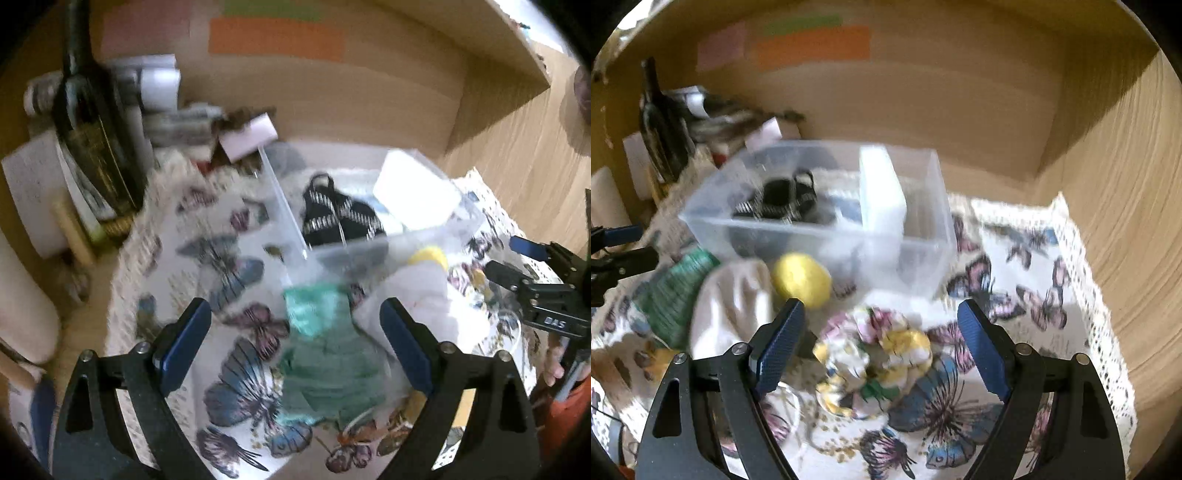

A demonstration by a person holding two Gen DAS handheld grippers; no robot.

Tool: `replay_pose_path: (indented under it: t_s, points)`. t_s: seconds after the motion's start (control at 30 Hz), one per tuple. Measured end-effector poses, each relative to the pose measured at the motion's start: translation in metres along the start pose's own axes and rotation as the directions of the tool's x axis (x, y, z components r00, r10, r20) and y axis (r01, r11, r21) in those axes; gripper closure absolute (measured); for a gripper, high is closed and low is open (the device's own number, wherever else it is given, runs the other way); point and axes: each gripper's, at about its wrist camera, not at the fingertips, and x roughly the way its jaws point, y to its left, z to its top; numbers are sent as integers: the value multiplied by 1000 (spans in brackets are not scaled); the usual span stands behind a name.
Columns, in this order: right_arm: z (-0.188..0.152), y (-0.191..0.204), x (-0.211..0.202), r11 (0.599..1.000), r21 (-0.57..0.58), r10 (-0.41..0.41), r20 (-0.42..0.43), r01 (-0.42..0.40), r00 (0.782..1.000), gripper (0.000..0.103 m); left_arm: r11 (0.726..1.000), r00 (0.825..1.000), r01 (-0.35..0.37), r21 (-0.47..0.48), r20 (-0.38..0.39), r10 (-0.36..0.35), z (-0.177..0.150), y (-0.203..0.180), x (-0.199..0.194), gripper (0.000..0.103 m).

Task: Organize soft objects
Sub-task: 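Grasp the green sock with the left tool while the right grasps the floral scrunchie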

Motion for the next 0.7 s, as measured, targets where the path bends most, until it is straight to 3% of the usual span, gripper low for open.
replay_pose_path:
  t_s: [0.2,0.37,0.5,0.67,0.7]
  points:
    - [-12,-2,14,999,8,32,-72,-32,997,20,1000,995,18,0,-96,-18,-21,-5,25,10]
    - [-17,0,28,998,11,66,-124,-65,990,24,999,983,42,3,-179,-41,-30,-13,45,29]
    - [-20,1,40,996,20,93,-171,-91,981,47,998,981,50,32,-187,-43,-34,-19,48,49]
    - [-21,-2,39,993,45,112,-162,-106,980,80,998,983,56,19,-178,-52,-37,-20,45,70]
    - [-21,-3,38,993,50,110,-155,-103,982,82,998,983,58,18,-174,-54,-37,-19,44,76]
